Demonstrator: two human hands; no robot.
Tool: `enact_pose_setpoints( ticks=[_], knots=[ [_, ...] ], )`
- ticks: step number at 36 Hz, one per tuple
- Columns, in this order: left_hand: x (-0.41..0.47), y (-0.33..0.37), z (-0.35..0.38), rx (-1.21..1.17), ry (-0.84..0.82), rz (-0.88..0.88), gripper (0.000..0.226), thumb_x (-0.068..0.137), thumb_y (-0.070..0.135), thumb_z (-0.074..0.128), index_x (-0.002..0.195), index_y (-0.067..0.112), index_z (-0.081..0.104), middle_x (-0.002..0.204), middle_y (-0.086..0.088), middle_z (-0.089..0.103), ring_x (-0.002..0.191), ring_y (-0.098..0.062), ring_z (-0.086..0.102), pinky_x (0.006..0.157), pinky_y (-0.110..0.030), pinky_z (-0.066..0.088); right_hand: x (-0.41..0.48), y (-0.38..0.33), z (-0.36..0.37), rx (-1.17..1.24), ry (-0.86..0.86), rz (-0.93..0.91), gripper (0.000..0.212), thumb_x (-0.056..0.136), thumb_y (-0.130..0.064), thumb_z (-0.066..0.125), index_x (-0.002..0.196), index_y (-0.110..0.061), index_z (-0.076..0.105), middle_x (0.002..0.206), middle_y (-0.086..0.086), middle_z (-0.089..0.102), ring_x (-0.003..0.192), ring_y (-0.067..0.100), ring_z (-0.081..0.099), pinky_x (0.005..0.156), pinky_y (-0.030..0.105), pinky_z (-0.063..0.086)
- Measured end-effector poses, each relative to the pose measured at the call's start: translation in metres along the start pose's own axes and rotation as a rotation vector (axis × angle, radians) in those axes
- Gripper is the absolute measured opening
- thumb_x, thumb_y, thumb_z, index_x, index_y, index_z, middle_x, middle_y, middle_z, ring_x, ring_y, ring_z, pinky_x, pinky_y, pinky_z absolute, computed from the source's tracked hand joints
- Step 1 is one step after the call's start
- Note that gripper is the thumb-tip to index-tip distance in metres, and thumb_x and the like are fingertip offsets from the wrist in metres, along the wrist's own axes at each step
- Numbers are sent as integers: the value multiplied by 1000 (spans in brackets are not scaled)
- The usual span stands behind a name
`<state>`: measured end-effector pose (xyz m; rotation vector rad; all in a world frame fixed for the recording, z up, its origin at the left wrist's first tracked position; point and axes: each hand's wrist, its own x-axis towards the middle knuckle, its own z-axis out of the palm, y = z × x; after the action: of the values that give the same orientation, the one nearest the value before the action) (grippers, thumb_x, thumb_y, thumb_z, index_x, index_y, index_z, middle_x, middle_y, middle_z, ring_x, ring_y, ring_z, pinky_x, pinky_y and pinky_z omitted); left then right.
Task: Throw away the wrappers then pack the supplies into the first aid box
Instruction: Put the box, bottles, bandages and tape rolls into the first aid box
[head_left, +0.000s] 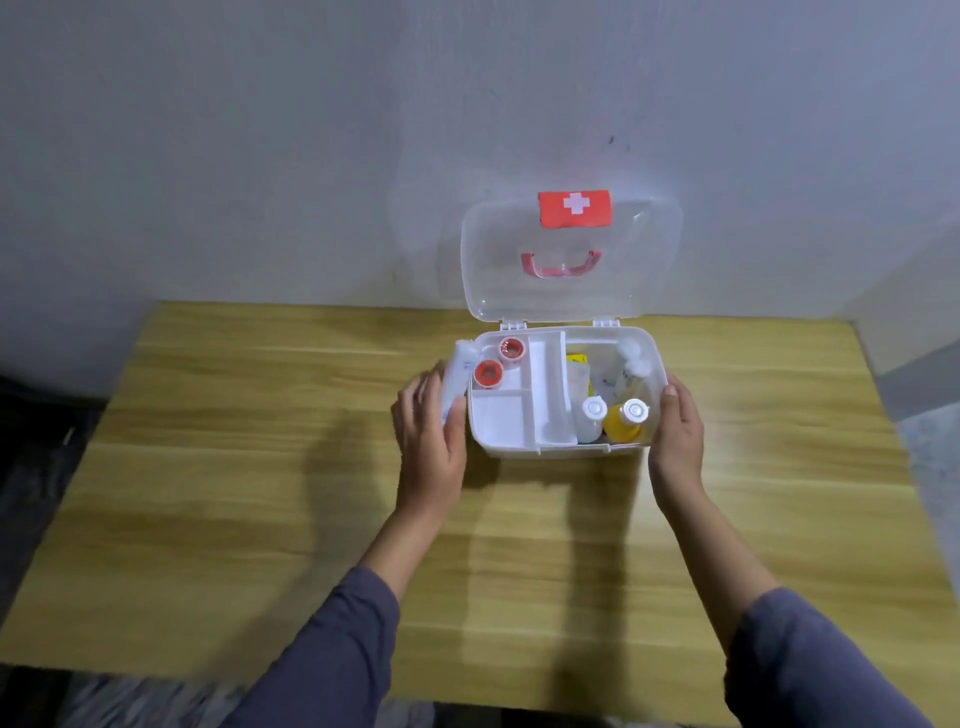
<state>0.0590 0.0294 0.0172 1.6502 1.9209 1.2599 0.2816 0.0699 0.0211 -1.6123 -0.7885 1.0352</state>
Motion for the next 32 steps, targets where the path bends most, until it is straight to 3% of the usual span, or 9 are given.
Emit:
enact_pose_setpoints(
  ticks=[4, 9, 13, 17, 23, 28, 32],
  knots=[
    [-4, 25, 14, -32, -125, 99, 39, 98, 34, 37, 134, 18, 38, 124, -17, 48, 117, -23, 46, 102, -35, 38, 1, -3, -1, -14, -14, 17, 34, 99, -22, 33, 126, -14, 53, 129, 8, 57, 119, 22, 53, 101, 35, 41],
    [-10, 32, 29, 88, -252, 43, 47, 94, 33, 34, 132, 11, 51, 136, -14, 48, 129, -29, 44, 104, -46, 40, 0, -5, -4, -28, -40, 5, 34, 100, -22, 32, 125, -15, 53, 128, 5, 57, 116, 19, 53, 99, 32, 41],
    [-15, 35, 31, 198, -276, 62, 47, 93, 31, 34, 129, 10, 56, 138, -17, 51, 125, -34, 51, 100, -43, 39, 0, -7, -4, -21, -51, 11, 33, 99, -20, 32, 125, -16, 52, 126, 3, 57, 113, 15, 52, 95, 27, 39],
    [-17, 37, 34, 188, -261, 44, 48, 93, 29, 33, 127, 4, 55, 141, -18, 49, 133, -33, 44, 110, -33, 22, 0, -7, -5, -28, -61, 26, 33, 99, -22, 32, 125, -17, 51, 126, 1, 57, 116, 17, 52, 101, 33, 41],
    [-8, 57, 42, 71, -200, -47, 46, 97, 30, 37, 134, 4, 48, 142, -10, 50, 132, -26, 45, 107, -38, 39, 0, -8, -5, -23, -63, 39, 32, 99, -21, 32, 125, -19, 52, 125, 0, 56, 114, 16, 52, 101, 32, 41],
    [5, 73, 58, 118, -211, -153, 45, 100, 15, 39, 144, 10, 34, 153, -3, 34, 140, -21, 28, 110, -30, 26, 1, -8, -7, -40, -70, 48, 33, 99, -22, 33, 126, -18, 51, 128, 2, 56, 118, 17, 51, 104, 35, 40],
    [5, 79, 68, 113, -218, -185, 47, 98, 10, 40, 145, 7, 32, 153, -6, 31, 142, -23, 24, 114, -32, 23, 1, -10, -8, -45, -86, 42, 33, 100, -21, 32, 127, -16, 50, 124, -1, 56, 115, 16, 51, 101, 31, 40]
  ],
)
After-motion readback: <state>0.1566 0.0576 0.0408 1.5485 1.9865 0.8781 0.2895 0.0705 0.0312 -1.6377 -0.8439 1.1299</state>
